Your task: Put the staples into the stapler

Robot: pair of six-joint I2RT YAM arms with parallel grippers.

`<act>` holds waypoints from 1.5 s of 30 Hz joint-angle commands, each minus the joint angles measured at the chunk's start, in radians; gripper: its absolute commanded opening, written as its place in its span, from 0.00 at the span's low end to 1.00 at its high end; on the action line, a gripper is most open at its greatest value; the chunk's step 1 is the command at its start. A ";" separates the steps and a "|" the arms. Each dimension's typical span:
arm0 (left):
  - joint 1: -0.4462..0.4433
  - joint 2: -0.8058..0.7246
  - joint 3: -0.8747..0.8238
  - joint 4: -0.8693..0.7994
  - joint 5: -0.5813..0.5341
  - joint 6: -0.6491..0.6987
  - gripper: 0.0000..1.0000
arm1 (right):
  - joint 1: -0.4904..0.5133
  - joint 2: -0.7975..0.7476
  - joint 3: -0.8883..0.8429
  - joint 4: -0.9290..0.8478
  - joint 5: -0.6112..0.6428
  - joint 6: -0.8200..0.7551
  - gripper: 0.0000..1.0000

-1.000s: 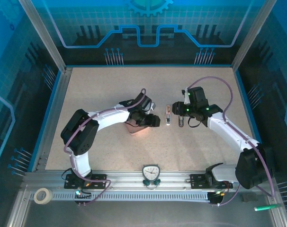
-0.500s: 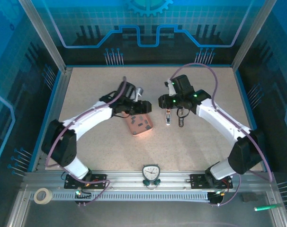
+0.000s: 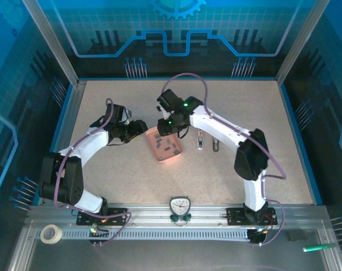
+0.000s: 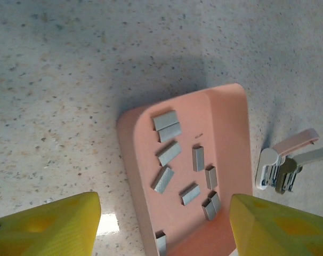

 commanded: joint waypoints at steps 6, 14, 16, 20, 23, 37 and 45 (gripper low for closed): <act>0.033 0.017 -0.062 0.113 0.089 -0.047 0.59 | 0.018 0.235 0.222 -0.253 0.045 0.017 0.29; 0.034 0.082 -0.063 0.146 0.125 -0.054 0.56 | 0.013 0.404 0.369 -0.331 0.090 0.013 0.31; 0.034 0.089 -0.060 0.149 0.126 -0.051 0.56 | 0.008 0.432 0.391 -0.334 0.099 0.016 0.32; 0.034 0.099 -0.049 0.140 0.125 -0.040 0.56 | -0.001 0.491 0.454 -0.357 0.124 0.029 0.32; 0.034 0.102 -0.045 0.139 0.124 -0.037 0.56 | -0.007 0.518 0.484 -0.375 0.150 0.029 0.32; 0.034 0.107 -0.039 0.136 0.126 -0.033 0.56 | -0.022 0.572 0.488 -0.336 0.102 0.025 0.32; 0.034 0.098 -0.042 0.132 0.124 -0.032 0.56 | -0.028 0.584 0.487 -0.300 0.077 0.022 0.22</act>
